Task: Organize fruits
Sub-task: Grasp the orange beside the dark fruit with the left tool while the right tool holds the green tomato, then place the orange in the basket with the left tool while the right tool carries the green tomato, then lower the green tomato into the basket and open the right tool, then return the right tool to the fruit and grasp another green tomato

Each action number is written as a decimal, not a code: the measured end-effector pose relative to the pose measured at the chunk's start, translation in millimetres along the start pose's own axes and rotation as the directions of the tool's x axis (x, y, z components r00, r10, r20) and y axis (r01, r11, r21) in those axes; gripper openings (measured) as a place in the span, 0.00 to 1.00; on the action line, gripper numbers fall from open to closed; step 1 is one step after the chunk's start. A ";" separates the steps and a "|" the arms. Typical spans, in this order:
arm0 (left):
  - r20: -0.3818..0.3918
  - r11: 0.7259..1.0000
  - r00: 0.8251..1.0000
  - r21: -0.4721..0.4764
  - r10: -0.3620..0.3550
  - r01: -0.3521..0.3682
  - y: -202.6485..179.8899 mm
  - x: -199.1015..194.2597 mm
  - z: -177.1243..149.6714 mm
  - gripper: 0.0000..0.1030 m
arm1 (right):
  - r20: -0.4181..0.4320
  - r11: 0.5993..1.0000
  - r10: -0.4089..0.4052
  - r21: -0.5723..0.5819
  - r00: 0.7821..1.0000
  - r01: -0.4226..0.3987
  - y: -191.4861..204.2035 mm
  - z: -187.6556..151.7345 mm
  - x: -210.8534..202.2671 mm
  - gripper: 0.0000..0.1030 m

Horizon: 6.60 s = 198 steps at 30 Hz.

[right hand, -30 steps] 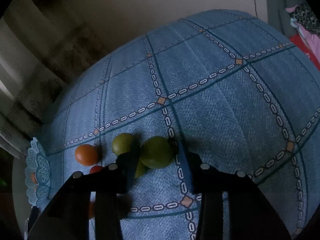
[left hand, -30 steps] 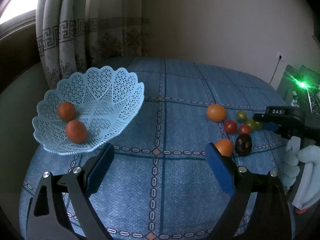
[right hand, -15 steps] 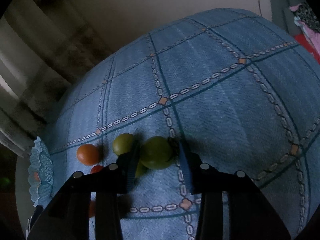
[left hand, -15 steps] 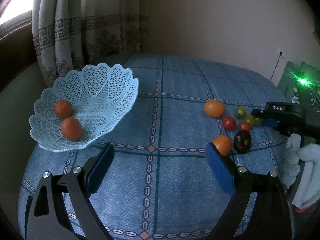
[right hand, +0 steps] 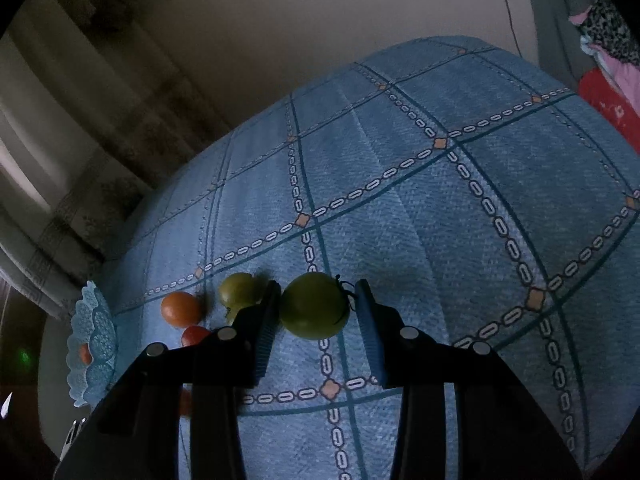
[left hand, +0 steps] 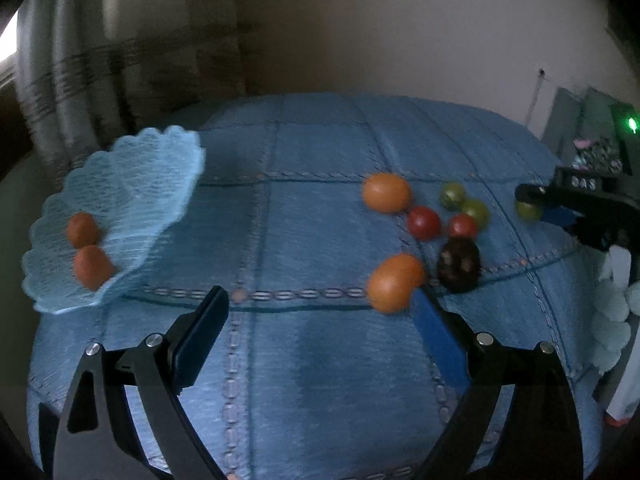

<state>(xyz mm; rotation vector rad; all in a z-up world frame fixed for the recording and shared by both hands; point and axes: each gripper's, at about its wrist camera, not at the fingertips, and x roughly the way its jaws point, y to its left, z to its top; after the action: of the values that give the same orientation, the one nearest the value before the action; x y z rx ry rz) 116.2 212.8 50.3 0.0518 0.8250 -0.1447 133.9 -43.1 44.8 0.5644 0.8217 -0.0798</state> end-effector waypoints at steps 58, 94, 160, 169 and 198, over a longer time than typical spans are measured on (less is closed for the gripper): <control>0.176 0.964 0.970 -0.235 0.168 -0.124 82.2 -47.9 19.4 0.38 | 0.061 0.990 0.010 -0.143 0.998 -0.001 28.0 -23.2 -4.6 0.38; 0.118 0.834 0.911 -0.461 0.396 -0.303 148.5 -36.9 5.7 0.75 | 0.048 0.956 0.084 -0.287 0.995 -0.067 93.1 -29.0 -9.2 0.38; 0.209 0.871 0.897 -0.399 0.391 -0.287 118.8 -55.2 20.1 0.95 | -0.010 0.948 0.068 -0.312 0.998 -0.068 128.1 -11.1 19.2 0.70; 0.232 0.921 0.917 -0.299 0.324 -0.250 85.1 -51.6 20.5 0.95 | -0.023 0.969 -0.005 -0.248 1.000 -0.001 83.8 2.9 20.2 0.70; 0.167 0.989 0.975 -0.070 0.144 -0.134 26.5 -27.3 21.6 0.96 | -0.133 0.940 -0.074 -0.339 0.988 0.024 79.3 -3.6 73.4 0.34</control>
<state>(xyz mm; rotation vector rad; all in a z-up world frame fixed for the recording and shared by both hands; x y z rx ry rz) 117.6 239.7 84.7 0.0410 0.6501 0.0075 204.1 36.9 25.8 0.2271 0.9663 0.0568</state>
